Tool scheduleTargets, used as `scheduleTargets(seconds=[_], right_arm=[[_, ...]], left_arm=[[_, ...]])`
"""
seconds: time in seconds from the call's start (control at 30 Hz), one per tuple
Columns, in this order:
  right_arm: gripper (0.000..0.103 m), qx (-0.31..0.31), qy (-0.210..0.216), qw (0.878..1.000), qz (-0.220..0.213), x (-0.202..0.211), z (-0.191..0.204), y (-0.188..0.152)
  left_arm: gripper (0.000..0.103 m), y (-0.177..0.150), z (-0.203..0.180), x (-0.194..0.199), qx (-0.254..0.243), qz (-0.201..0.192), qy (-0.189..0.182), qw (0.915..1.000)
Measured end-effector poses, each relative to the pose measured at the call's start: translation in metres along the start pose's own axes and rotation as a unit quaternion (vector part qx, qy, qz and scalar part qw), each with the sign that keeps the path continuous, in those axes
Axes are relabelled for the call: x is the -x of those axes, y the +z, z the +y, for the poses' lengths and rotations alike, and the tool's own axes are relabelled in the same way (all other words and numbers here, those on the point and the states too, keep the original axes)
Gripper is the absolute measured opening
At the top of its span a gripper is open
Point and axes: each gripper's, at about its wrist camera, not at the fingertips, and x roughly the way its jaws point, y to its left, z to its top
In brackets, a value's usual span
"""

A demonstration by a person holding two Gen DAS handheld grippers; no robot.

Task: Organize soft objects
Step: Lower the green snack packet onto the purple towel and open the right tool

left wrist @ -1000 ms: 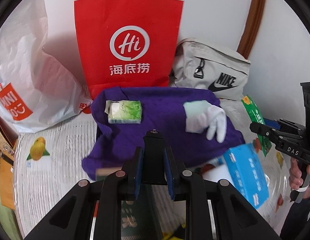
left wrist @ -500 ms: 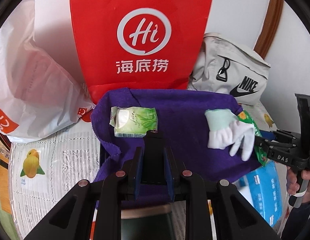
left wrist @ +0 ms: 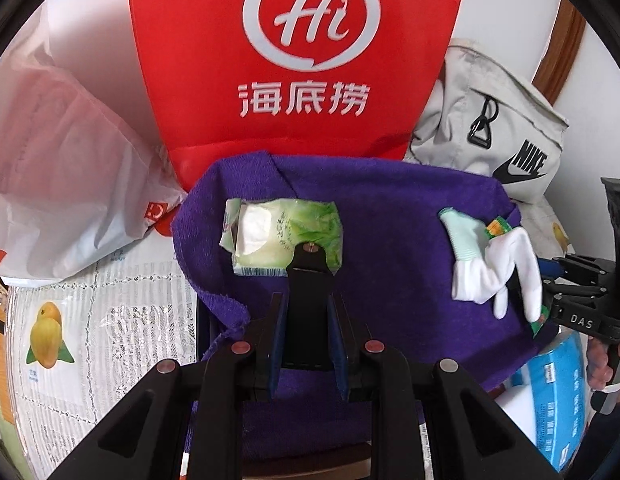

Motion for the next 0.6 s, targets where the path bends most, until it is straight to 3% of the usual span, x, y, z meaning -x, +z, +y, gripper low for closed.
scheduleTargets(seconds=[0.37,0.5,0.6], right_arm=[[0.04,-0.01,0.023,1.0,0.004,0.002,-0.006,0.002],[0.051,-0.009,0.042,0.999,-0.003,0.012,-0.008,0.0],[0.064,0.002,0.043,0.999,-0.027,0.023,-0.004,0.0]], left_arm=[[0.022,-0.004,0.005,-0.014,0.018,0.032,0.023,0.9991],[0.041,-0.002,0.008,-0.006,0.035,0.029,0.027,0.9986],[0.049,-0.003,0.01,0.008,0.033,0.016,0.024,0.999]])
